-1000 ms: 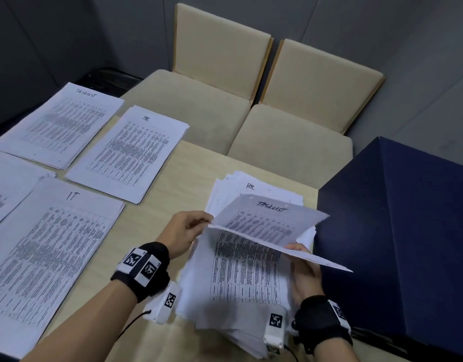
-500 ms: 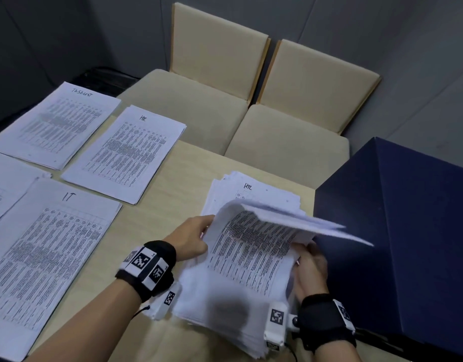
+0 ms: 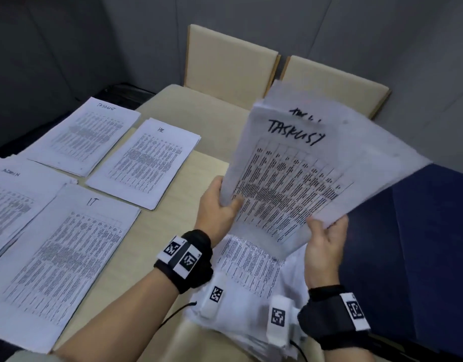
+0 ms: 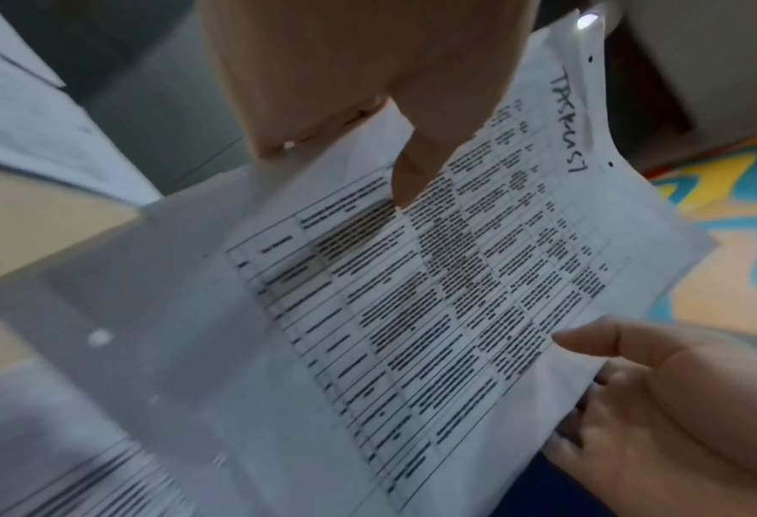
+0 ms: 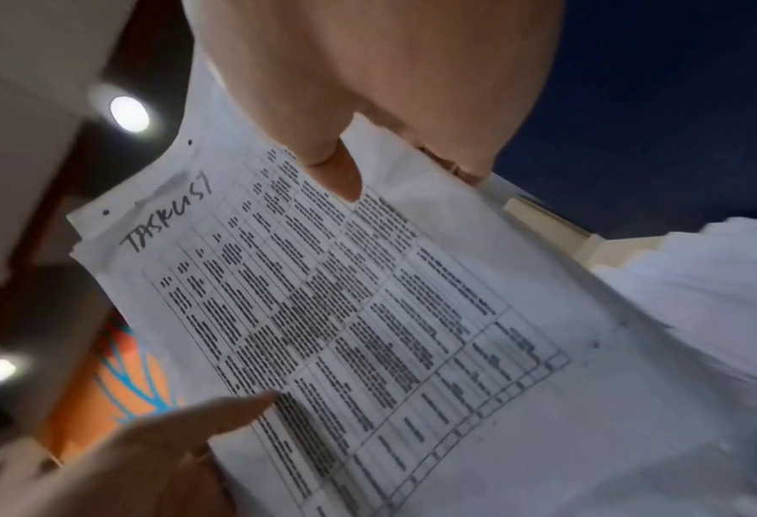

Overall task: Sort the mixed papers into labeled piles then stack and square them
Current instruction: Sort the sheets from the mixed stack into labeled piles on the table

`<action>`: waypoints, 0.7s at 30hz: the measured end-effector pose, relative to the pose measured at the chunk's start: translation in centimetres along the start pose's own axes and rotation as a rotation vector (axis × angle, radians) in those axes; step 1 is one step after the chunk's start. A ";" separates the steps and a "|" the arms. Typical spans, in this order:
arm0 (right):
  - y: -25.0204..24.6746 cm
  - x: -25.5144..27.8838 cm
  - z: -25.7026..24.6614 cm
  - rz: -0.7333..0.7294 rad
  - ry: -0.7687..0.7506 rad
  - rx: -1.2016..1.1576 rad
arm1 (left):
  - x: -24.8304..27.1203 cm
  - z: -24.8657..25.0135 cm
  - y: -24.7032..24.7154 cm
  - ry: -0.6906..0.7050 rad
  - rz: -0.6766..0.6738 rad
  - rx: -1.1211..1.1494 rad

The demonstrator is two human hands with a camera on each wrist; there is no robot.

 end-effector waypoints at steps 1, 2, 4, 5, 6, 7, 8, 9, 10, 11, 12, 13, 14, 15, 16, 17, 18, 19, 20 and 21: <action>0.0 0.4 1.3 -0.022 0.050 0.059 | 0.1 -1.4 0.0 -0.070 0.007 -0.080; 0.0 0.9 2.5 -0.062 0.110 0.107 | 0.3 -2.9 0.1 -0.149 0.002 -0.154; 0.1 1.6 4.1 -0.129 0.179 0.200 | 0.3 -5.4 0.2 -0.258 -0.041 -0.241; 0.2 1.7 4.3 -0.139 0.169 0.254 | 0.3 -6.0 0.2 -0.268 -0.059 -0.255; 0.2 1.7 4.6 -0.141 0.162 0.302 | 0.2 -6.3 0.3 -0.255 -0.072 -0.245; 0.5 1.8 4.2 -0.133 0.147 0.330 | 0.2 -6.2 0.3 -0.227 -0.078 -0.214; 0.8 1.5 4.5 -0.104 0.123 0.360 | 0.3 -5.8 0.4 -0.185 -0.074 -0.180; 1.1 1.4 4.8 -0.085 0.105 0.377 | 0.3 -5.3 0.3 -0.139 -0.065 -0.166; 1.6 1.4 5.1 -0.065 0.092 0.371 | 0.4 -5.0 0.1 -0.089 -0.060 -0.171; 2.0 1.3 5.5 -0.047 0.090 0.385 | 0.5 -4.7 -0.1 -0.064 -0.064 -0.198; 2.5 1.3 6.0 -0.057 0.119 0.399 | 0.5 -4.6 -0.5 -0.060 -0.070 -0.223; 3.0 1.5 6.5 -0.095 0.150 0.423 | 0.5 -4.6 -1.2 -0.077 -0.073 -0.251; 3.4 1.7 7.1 -0.143 0.178 0.464 | 0.5 -4.6 -2.0 -0.087 -0.060 -0.262; 3.8 1.8 7.7 -0.180 0.197 0.505 | 0.5 -4.8 -3.2 -0.096 -0.030 -0.268; 4.3 2.0 8.2 -0.199 0.208 0.511 | 0.5 -4.8 -4.6 -0.090 0.012 -0.262; 4.8 2.2 8.4 -0.215 0.219 0.501 | 0.6 -4.5 -6.2 -0.086 0.054 -0.255; 5.3 2.5 8.7 -0.225 0.225 0.487 | 0.5 -4.2 -8.0 -0.083 0.090 -0.240; 5.9 2.8 9.0 -0.233 0.209 0.469 | 0.5 -3.9 -10.0 -0.087 0.119 -0.215; 6.4 3.1 9.6 -0.240 0.218 0.468 | 0.3 -3.5 -12.3 -0.093 0.146 -0.186; 7.2 3.5 10.5 -0.225 0.220 0.437 | 0.0 -3.1 -14.7 -0.097 0.182 -0.168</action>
Point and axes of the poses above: each hand's wrist, its own x-axis away from the middle knuckle, its own y-axis out of the palm, z = x × y, the point moved 2 cm from there along -x, towards the middle knuckle, and after that the axes turned 2 degrees about -z, right-handed, at the moved point
